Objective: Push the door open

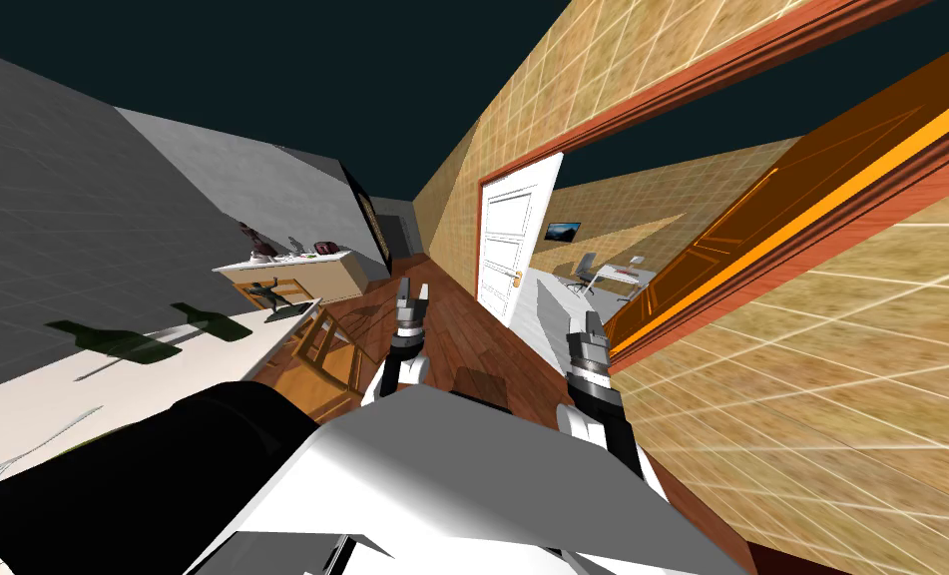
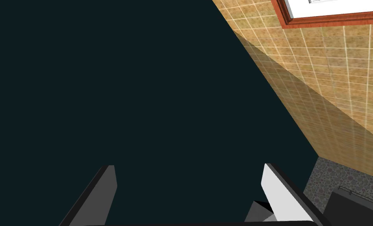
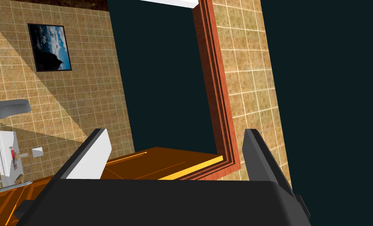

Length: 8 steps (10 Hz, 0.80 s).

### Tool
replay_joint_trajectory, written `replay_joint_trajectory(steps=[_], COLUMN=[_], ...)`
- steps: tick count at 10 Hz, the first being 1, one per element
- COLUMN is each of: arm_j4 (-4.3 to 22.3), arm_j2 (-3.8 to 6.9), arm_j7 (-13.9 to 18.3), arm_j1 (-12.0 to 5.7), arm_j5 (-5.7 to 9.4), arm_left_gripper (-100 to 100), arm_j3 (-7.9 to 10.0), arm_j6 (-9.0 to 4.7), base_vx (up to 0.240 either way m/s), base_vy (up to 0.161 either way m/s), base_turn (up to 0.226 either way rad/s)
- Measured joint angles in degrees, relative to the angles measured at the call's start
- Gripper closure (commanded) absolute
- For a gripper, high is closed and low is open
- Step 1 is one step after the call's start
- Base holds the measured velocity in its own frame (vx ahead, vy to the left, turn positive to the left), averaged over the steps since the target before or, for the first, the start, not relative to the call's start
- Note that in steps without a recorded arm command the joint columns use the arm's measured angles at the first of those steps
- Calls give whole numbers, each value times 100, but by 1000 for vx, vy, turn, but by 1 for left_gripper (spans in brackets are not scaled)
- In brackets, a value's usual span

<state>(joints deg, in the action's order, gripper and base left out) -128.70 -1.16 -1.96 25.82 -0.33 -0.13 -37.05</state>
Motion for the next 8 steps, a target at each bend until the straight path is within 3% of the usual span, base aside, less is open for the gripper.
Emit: replay_joint_trajectory(steps=[4,8], arm_j4=[459,971], arm_j2=[154,299], arm_j7=[68,147], arm_j1=[-240,-570], arm_j5=[-46,-103], arm_left_gripper=[-100,-100], arm_j3=[-11,-19], arm_j6=[-7,76], base_vx=[112,103], base_vy=[12,14], base_turn=[-59,-51])
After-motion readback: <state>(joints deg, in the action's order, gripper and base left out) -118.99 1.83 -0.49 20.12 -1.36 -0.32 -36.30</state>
